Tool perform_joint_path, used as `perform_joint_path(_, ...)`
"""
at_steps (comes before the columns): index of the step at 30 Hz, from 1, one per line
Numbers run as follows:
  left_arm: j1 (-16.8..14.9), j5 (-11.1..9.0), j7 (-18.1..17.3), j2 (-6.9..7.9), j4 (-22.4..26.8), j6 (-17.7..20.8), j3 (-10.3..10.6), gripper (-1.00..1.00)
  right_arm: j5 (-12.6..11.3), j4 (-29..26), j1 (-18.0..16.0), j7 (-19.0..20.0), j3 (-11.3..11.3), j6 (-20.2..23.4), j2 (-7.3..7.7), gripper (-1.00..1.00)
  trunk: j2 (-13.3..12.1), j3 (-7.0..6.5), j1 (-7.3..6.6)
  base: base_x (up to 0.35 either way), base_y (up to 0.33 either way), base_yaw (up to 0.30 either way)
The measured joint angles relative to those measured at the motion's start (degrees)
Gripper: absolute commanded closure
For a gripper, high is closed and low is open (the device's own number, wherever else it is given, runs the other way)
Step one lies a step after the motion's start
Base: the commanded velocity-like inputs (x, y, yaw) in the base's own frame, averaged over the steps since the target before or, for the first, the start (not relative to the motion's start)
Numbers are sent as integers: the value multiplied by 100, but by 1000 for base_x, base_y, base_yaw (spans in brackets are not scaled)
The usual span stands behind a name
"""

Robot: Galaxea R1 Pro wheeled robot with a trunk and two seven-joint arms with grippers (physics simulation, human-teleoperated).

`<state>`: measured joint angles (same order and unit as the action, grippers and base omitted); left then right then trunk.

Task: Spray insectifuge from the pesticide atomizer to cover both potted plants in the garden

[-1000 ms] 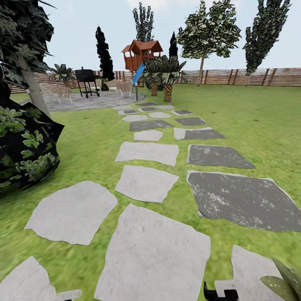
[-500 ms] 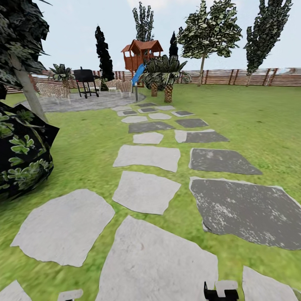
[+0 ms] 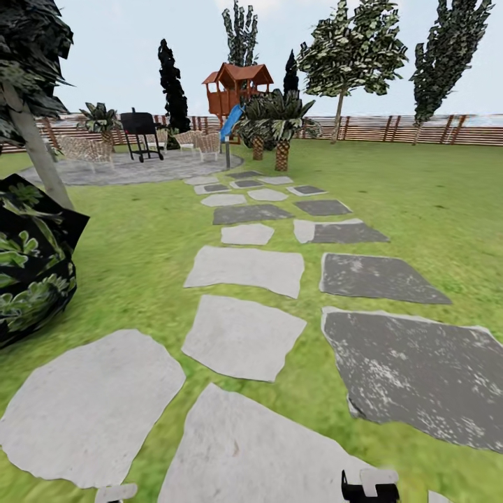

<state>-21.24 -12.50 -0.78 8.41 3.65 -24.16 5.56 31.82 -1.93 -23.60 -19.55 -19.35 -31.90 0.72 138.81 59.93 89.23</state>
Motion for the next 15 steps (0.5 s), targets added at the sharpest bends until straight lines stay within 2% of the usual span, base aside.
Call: perform_joint_path(15, 0, 25, 0, 1, 0, 8, -3, 100, 9, 0, 0, 0, 0, 0, -2, -100, 0, 0, 0, 339, 0, 0)
